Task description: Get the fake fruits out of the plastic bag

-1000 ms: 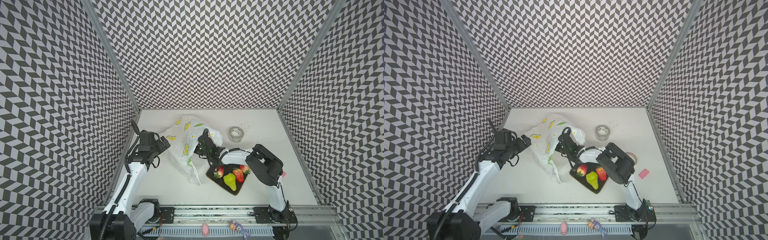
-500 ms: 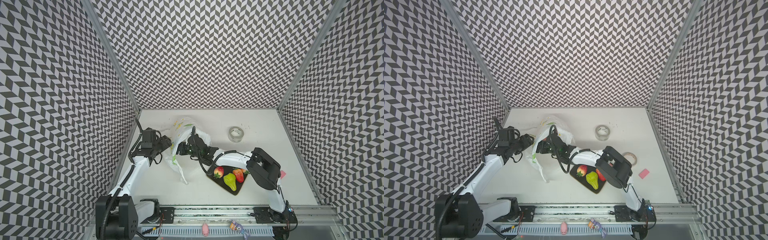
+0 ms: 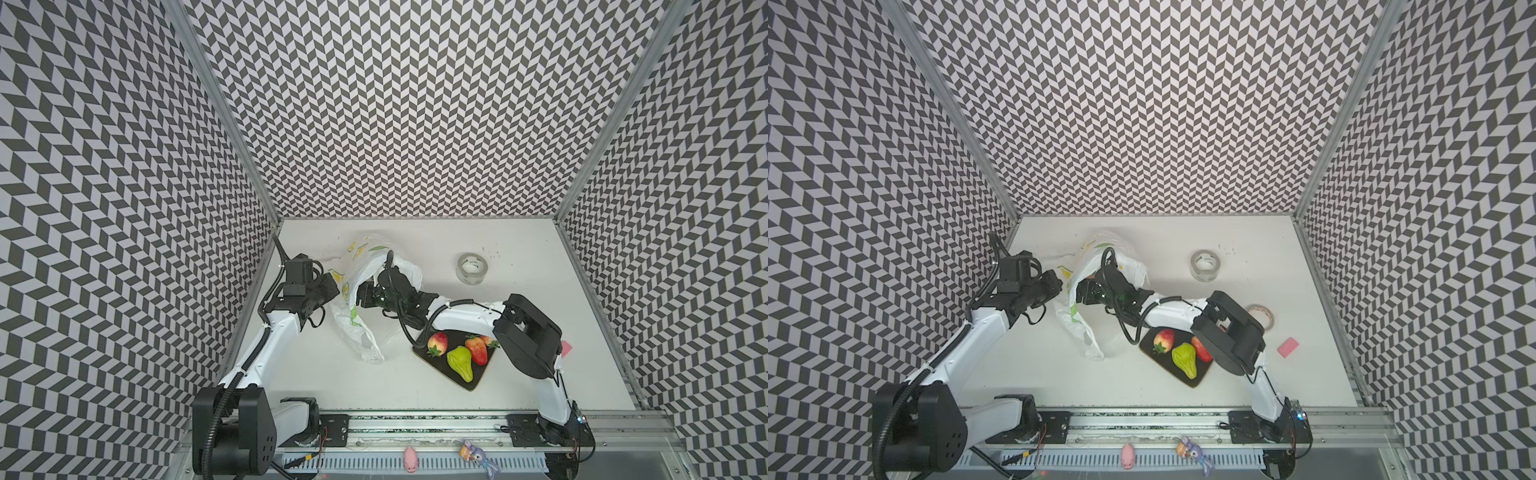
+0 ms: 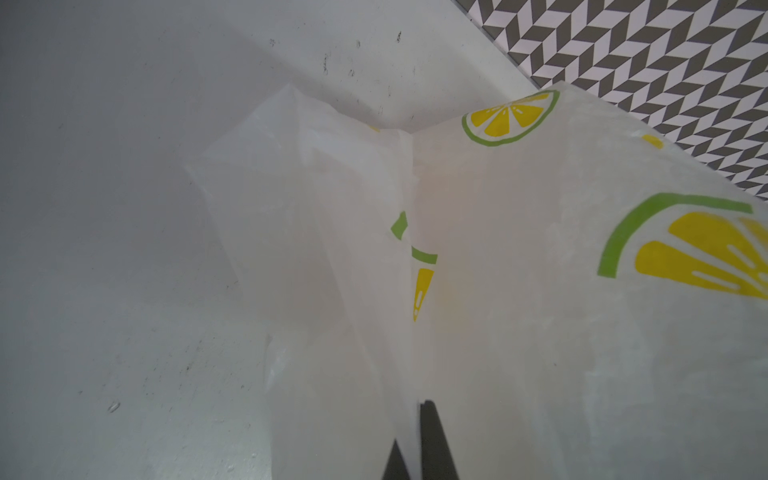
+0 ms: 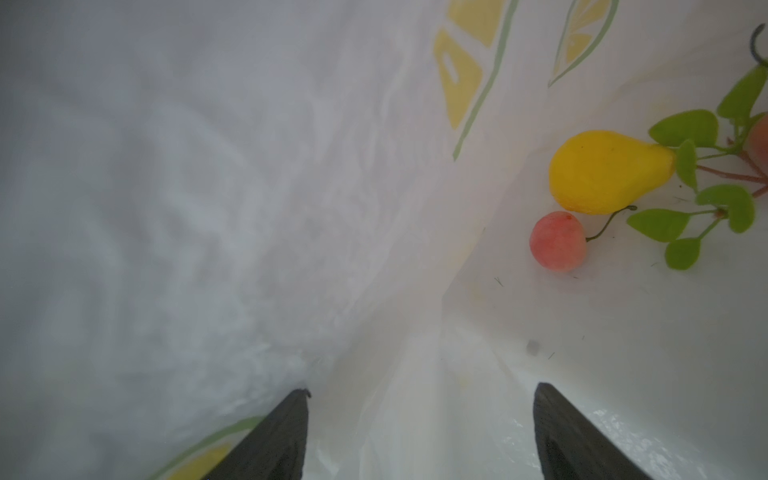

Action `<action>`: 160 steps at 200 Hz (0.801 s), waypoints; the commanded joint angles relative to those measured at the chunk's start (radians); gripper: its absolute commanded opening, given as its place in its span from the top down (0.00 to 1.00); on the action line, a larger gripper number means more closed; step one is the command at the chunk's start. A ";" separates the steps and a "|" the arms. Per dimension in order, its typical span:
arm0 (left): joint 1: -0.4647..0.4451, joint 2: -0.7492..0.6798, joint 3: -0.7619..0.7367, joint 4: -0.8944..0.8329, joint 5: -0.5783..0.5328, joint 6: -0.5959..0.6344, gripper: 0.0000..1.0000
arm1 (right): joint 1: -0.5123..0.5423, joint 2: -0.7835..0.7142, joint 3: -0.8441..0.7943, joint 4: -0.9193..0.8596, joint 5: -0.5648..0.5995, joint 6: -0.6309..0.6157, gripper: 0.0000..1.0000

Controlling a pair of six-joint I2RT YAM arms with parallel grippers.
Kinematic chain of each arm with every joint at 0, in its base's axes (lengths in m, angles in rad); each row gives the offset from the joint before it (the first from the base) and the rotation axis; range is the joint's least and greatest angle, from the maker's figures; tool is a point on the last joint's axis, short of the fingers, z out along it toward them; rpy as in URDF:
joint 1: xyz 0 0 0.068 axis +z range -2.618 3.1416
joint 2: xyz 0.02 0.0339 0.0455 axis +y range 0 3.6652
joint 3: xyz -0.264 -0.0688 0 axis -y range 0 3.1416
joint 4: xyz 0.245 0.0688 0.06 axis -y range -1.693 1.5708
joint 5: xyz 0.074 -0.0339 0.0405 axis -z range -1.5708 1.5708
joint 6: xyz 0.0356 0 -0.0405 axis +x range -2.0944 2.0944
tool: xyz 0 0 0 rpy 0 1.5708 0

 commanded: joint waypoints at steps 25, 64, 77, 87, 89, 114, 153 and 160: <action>-0.002 -0.076 0.031 0.040 0.056 0.065 1.00 | -0.040 -0.008 -0.067 0.076 0.010 0.026 0.17; -0.029 -0.133 0.069 0.032 0.100 0.103 1.00 | -0.060 -0.011 -0.077 0.058 0.007 0.028 0.17; -0.058 -0.157 0.081 0.023 0.096 0.112 1.00 | -0.066 -0.011 -0.077 0.046 0.004 0.027 0.17; -0.085 -0.175 0.089 0.017 0.088 0.122 1.00 | -0.070 -0.011 -0.076 0.036 0.005 0.026 0.17; -0.092 -0.177 0.092 0.017 0.085 0.124 1.00 | -0.070 -0.009 -0.077 0.034 0.004 0.026 0.17; -0.175 -0.208 0.120 0.003 0.061 0.158 1.00 | -0.071 -0.011 -0.089 0.021 0.014 0.026 0.17; -0.242 -0.212 0.148 -0.002 0.065 0.270 1.00 | -0.073 -0.003 -0.097 0.013 0.022 0.032 0.17; -0.241 -0.208 0.146 -0.003 0.062 0.286 1.00 | -0.072 0.000 -0.093 0.010 0.022 0.032 0.17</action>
